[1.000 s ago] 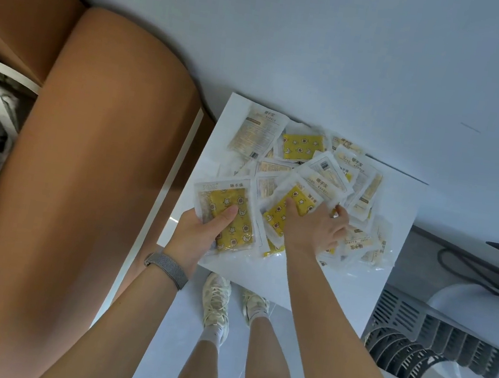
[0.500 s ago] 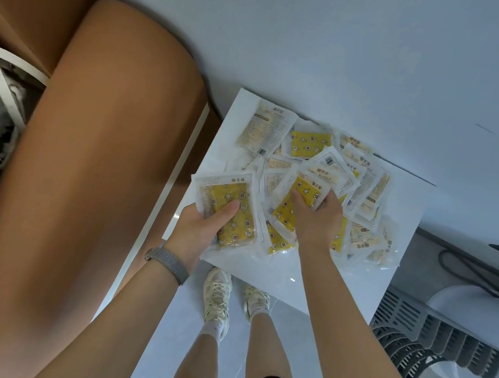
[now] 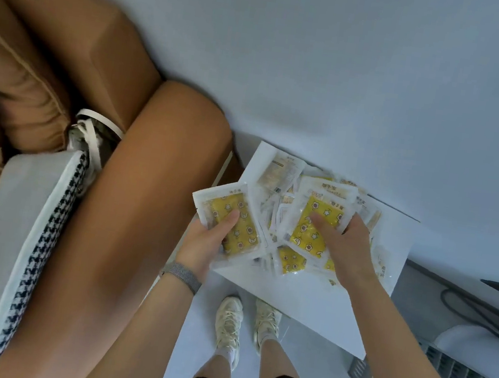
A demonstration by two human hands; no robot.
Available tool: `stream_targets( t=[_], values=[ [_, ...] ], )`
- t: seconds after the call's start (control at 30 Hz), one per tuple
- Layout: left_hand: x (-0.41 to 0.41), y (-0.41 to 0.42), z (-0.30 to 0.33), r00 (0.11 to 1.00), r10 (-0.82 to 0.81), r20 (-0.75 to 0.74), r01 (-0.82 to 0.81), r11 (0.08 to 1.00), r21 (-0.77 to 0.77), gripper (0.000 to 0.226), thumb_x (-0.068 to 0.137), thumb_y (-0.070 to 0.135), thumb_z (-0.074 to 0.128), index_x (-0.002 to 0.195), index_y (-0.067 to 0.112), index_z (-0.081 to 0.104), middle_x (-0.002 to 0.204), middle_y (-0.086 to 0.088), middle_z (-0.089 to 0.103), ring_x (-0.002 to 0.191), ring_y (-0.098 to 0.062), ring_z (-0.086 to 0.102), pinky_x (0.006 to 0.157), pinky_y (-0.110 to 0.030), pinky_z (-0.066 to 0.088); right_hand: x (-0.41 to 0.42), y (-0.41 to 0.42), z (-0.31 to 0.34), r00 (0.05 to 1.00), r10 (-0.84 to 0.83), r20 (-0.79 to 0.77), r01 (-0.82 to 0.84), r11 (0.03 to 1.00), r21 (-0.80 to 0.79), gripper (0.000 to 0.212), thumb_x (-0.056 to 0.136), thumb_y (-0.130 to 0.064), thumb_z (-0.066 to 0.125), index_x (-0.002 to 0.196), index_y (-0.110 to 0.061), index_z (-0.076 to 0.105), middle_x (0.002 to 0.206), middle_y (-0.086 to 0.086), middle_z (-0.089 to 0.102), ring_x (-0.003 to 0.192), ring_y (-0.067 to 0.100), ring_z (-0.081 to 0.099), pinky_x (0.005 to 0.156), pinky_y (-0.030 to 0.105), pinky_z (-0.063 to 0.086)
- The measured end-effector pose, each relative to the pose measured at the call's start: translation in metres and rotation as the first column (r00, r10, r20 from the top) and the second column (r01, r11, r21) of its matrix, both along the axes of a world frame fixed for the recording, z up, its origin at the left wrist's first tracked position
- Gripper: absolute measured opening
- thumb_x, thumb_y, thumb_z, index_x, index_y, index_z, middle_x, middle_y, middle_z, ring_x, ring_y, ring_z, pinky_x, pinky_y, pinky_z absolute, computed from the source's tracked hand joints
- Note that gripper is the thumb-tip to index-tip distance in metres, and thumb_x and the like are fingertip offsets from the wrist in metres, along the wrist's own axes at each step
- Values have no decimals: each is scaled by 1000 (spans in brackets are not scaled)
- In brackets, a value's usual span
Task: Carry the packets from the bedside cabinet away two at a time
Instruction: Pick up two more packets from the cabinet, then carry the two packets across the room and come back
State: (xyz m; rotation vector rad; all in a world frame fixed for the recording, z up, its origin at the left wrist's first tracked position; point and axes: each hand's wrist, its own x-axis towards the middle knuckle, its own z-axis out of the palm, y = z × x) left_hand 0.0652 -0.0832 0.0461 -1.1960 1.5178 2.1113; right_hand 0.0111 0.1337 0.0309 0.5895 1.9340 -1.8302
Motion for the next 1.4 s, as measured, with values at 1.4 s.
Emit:
stream_targets(
  t=[1.4],
  values=[
    [769, -181, 271, 25, 931, -364, -982, -45, -184, 1, 89, 20, 68, 89, 21, 68, 82, 5, 75, 80, -12, 71, 73, -32, 57, 583, -435, 295, 114, 953, -280, -977, 56, -207, 21, 82, -6, 75, 97, -17, 64, 91, 1, 75, 77, 18, 73, 60, 29, 58]
  ],
)
